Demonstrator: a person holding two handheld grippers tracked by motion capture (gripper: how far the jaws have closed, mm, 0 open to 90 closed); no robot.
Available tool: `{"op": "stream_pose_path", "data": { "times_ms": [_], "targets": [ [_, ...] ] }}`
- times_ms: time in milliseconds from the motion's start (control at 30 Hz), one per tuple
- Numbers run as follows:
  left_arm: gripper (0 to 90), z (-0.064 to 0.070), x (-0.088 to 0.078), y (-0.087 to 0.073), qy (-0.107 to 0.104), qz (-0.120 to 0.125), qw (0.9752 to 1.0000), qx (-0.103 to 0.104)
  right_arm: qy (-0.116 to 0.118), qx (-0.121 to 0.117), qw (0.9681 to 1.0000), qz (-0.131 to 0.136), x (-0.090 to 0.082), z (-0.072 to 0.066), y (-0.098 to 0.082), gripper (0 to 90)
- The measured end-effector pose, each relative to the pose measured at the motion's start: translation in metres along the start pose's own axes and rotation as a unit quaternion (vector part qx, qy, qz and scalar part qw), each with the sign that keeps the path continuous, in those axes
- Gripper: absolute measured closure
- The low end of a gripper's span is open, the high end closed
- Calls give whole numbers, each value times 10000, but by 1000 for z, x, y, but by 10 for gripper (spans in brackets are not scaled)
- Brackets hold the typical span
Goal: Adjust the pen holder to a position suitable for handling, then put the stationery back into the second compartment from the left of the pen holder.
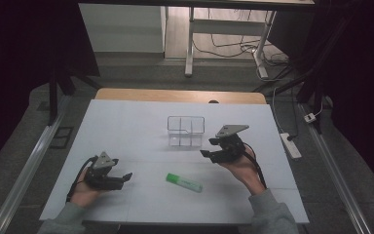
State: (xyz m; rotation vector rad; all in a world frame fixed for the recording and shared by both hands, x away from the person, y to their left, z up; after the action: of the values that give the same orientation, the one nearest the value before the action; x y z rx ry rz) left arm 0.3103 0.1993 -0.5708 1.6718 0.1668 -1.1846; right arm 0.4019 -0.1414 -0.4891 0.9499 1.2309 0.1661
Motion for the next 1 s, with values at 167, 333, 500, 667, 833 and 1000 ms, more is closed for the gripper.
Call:
{"op": "stream_pose_path", "data": {
  "times_ms": [167, 333, 500, 667, 833, 1000],
  "targets": [
    [218, 0, 0, 0, 4, -10, 10000, -4, 213, -107, 9997, -21, 4, -13, 6, 407],
    [218, 1, -1, 1, 20, 7, 10000, 20, 341, -247, 9989, -212, 13, -25, 6, 403],
    [218, 2, -2, 1, 39, 7, 10000, 28, 410, -315, 9981, -328, 18, -31, 6, 406],
    [218, 3, -2, 1, 61, -9, 10000, 71, 486, -371, 9974, -388, 23, -37, 6, 407],
    [219, 3, -3, 1, 79, -6, 9999, 92, 524, -478, 9964, -472, 27, -43, 7, 407],
    [219, 4, -3, 1, 72, 0, 9999, 107, 542, -502, 9958, -547, 31, -47, 7, 407]
  ]
}}
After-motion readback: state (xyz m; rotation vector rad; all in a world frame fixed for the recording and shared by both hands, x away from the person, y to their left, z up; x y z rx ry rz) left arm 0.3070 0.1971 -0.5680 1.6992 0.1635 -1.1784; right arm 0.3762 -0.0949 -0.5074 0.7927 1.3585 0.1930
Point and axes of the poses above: each handheld gripper's, and its own axes: x roughly forward along the jaws, y roughly out of its top, z roughly to its right, the point moved 6 cm from there along x, roughly forward along the jaws, and after that the axes turned 6 degrees about -z, right-handed, at the moved point
